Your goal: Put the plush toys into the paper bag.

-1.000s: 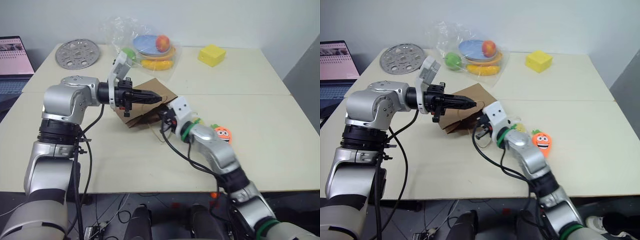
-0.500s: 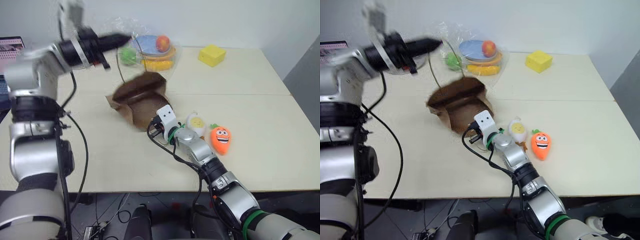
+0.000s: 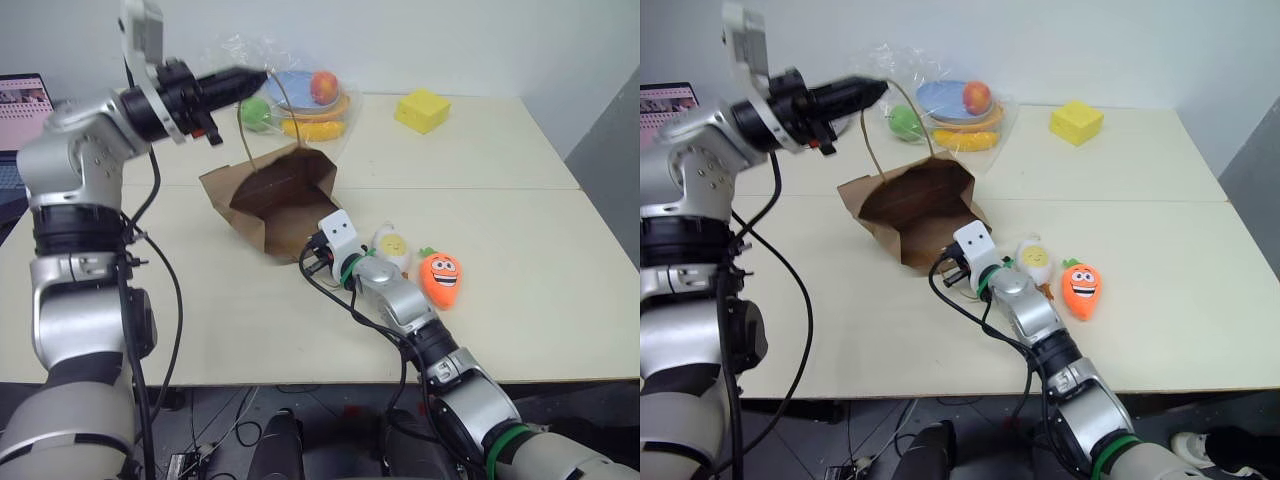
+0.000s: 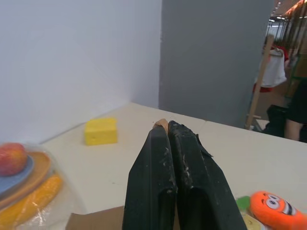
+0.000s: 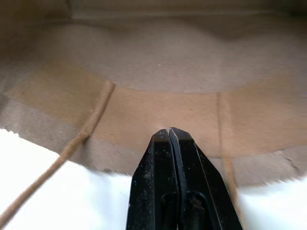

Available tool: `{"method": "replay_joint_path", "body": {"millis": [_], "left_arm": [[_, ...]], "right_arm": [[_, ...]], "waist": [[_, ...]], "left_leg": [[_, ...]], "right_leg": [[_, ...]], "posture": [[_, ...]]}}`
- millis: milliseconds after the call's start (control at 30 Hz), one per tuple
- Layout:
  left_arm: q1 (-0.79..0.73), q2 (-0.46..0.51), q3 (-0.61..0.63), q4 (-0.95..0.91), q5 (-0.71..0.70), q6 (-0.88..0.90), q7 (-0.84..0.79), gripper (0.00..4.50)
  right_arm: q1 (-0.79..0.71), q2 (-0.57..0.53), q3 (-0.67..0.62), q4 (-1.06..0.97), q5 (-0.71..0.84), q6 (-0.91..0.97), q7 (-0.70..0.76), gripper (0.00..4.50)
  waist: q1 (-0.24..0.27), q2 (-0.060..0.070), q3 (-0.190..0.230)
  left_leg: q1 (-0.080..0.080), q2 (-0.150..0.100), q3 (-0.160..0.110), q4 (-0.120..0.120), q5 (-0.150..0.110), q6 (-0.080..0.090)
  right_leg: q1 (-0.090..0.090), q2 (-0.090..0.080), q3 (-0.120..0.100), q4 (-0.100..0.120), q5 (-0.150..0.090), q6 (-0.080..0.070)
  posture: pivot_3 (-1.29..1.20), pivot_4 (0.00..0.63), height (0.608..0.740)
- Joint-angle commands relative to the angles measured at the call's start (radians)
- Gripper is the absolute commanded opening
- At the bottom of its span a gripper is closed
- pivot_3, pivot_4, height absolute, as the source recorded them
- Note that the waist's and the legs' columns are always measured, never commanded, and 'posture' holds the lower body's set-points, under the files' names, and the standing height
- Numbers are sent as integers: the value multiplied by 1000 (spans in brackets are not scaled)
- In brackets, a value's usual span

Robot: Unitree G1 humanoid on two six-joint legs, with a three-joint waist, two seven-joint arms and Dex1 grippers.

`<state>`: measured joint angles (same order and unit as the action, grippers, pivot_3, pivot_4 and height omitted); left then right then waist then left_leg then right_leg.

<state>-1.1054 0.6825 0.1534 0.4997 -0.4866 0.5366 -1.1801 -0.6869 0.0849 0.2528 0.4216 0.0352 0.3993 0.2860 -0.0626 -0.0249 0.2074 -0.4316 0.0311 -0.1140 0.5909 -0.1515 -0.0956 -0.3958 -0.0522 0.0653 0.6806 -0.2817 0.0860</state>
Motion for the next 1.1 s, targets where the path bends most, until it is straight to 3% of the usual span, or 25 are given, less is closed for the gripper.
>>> {"method": "replay_joint_path", "body": {"millis": [33,167,367,600,733,1100], "left_arm": [[30,13,-18,-82,0,-14,-38,0],[40,18,-36,-80,-2,-6,-70,0],[44,17,-47,-76,5,-13,-96,0],[38,25,-51,-73,7,-9,-107,0],[35,29,-57,-80,5,-2,-113,0],[46,36,-60,-110,3,17,-112,0]], "right_arm": [[54,9,-12,-230,83,-38,92,19],[123,-60,10,-513,127,37,171,19],[179,-128,-69,-760,225,164,163,1945],[276,-350,-227,-870,210,307,117,4331],[332,-440,-104,-842,101,363,80,4445],[335,-363,-81,-775,54,387,3,4445]], "waist": [[-1,0,0],[-2,0,0],[2,0,0],[12,0,0],[10,0,0],[-2,0,0]], "left_leg": [[0,0,0,0,0,0],[-1,0,0,0,0,0],[-1,0,0,0,0,0],[-1,0,0,1,0,0],[-1,0,1,0,0,0],[-1,0,2,1,0,0]], "right_leg": [[0,0,0,0,0,0],[-1,0,0,0,0,0],[0,0,0,0,0,0],[0,0,0,-1,0,0],[0,0,0,-1,0,0],[-1,0,2,-1,-1,-1]], "posture": [[0,150,740],[0,150,740],[0,150,740],[0,150,740],[0,150,740],[0,150,740]]}}
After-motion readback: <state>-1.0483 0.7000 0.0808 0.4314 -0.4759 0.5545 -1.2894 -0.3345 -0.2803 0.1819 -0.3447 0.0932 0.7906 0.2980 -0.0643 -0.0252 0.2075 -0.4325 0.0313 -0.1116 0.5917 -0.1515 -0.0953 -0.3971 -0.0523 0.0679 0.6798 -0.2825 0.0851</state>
